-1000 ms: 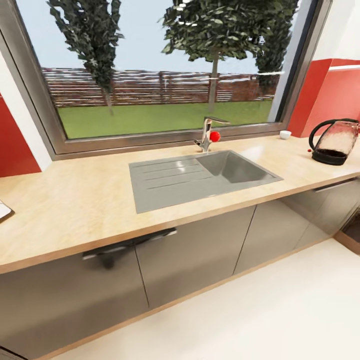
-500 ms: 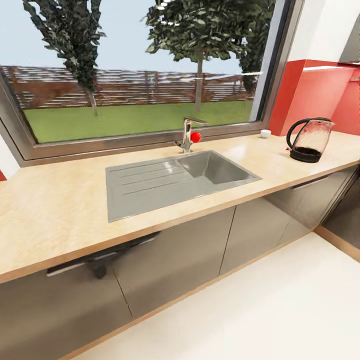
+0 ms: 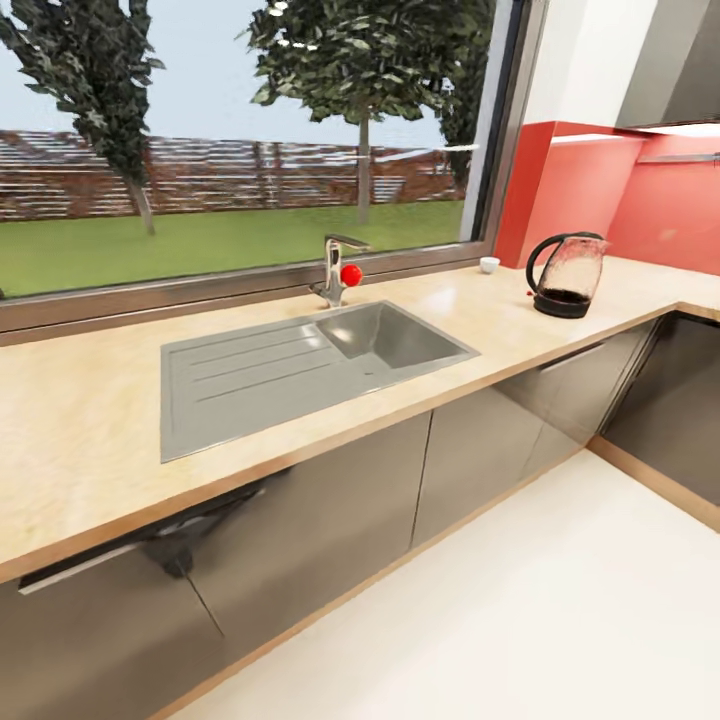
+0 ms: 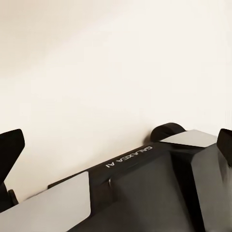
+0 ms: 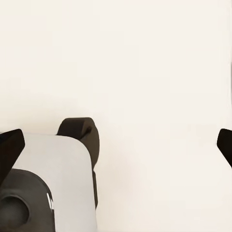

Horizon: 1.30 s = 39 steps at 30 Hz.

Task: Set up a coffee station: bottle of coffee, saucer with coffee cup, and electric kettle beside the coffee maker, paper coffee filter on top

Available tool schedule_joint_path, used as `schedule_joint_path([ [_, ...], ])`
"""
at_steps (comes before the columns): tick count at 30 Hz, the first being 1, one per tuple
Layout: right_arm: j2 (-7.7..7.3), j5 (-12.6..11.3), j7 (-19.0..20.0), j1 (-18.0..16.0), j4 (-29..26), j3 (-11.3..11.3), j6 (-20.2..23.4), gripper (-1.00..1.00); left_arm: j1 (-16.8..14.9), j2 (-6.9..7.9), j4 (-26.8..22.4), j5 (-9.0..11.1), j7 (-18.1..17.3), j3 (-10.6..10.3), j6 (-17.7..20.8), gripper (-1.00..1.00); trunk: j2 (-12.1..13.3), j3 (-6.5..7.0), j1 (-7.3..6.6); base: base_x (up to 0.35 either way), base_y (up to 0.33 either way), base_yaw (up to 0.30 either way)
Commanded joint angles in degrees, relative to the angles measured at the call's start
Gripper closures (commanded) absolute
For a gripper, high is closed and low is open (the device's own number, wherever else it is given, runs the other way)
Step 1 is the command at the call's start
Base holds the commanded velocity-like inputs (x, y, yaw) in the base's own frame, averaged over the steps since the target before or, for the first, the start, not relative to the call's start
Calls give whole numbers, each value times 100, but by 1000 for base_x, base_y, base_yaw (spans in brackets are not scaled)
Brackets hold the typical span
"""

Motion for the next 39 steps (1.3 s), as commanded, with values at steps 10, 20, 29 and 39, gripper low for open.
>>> schedule_joint_path([
  [10, 9, -46, 32, -13, 31, 50, -53, -100, -3, 2, 0, 30, -9, -48, -41, -100, -2, -5, -1, 0, 0, -251],
  [20, 1, -46, 32, -11, 28, 47, -53, -100, -4, 2, 0, 31, -6, -48, -41, -100, -2, -5, -1, 16, -13, -239],
  [29, 0, -46, 25, -12, 27, 45, -54, -100, -3, 1, 0, 31, -5, -48, -41, -100, -2, -5, -1, 143, -119, -104],
  [39, 8, -46, 31, -11, 27, 48, -54, -100, -3, 2, 0, 31, -5, -48, -41, -100, -2, -5, -1, 13, -11, -241],
])
